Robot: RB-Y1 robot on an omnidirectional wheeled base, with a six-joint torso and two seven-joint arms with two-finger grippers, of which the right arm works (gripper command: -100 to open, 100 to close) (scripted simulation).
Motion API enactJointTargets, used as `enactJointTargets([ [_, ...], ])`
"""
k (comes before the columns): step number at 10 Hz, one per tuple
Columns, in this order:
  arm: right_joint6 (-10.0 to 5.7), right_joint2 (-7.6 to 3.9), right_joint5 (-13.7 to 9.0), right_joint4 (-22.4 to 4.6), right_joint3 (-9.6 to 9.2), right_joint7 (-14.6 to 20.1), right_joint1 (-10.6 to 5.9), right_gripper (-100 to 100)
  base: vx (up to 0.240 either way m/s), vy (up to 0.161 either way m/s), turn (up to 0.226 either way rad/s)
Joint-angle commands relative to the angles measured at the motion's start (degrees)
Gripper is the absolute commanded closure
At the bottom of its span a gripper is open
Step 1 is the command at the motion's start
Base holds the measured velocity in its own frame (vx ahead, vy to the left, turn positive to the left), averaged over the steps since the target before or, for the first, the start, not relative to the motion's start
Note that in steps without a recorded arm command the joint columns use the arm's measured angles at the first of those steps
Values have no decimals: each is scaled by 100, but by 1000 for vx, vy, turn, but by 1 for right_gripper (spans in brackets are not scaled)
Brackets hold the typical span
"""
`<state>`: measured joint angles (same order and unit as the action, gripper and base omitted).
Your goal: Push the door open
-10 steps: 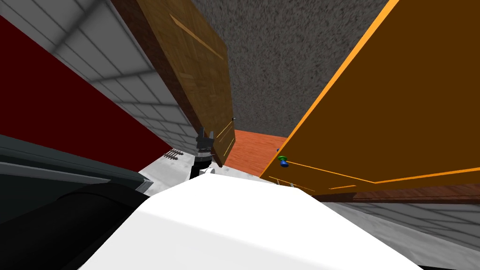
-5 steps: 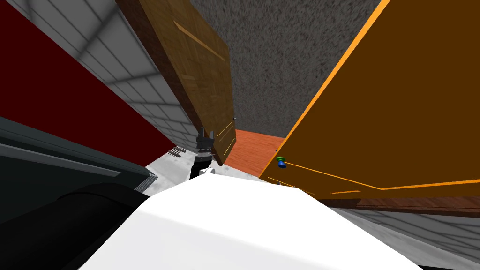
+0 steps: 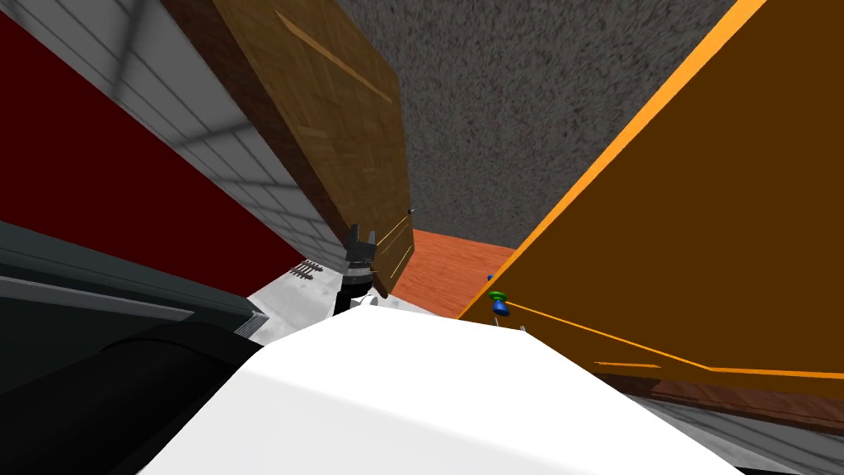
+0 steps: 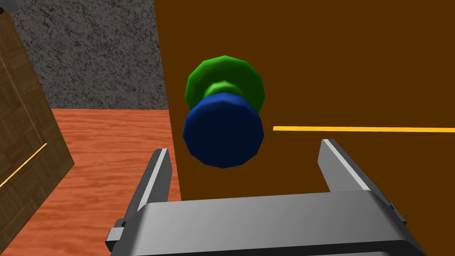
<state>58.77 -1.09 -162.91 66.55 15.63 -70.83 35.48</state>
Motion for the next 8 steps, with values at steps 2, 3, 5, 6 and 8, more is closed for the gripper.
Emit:
enactJointTargets([
  [2, -102, 246, -6, 40, 29, 12, -57, -100, 193, -43, 26],
  [3, -117, 341, -8, 44, 35, 13, -68, -100, 184, -30, 18],
  [5, -96, 269, -9, 28, 34, 14, -67, 100, 36, -4, 5],
  [6, -96, 269, -9, 28, 34, 14, -67, 100, -35, 5, -14],
  [8, -96, 269, -9, 28, 34, 14, -67, 100, -24, 2, 2],
])
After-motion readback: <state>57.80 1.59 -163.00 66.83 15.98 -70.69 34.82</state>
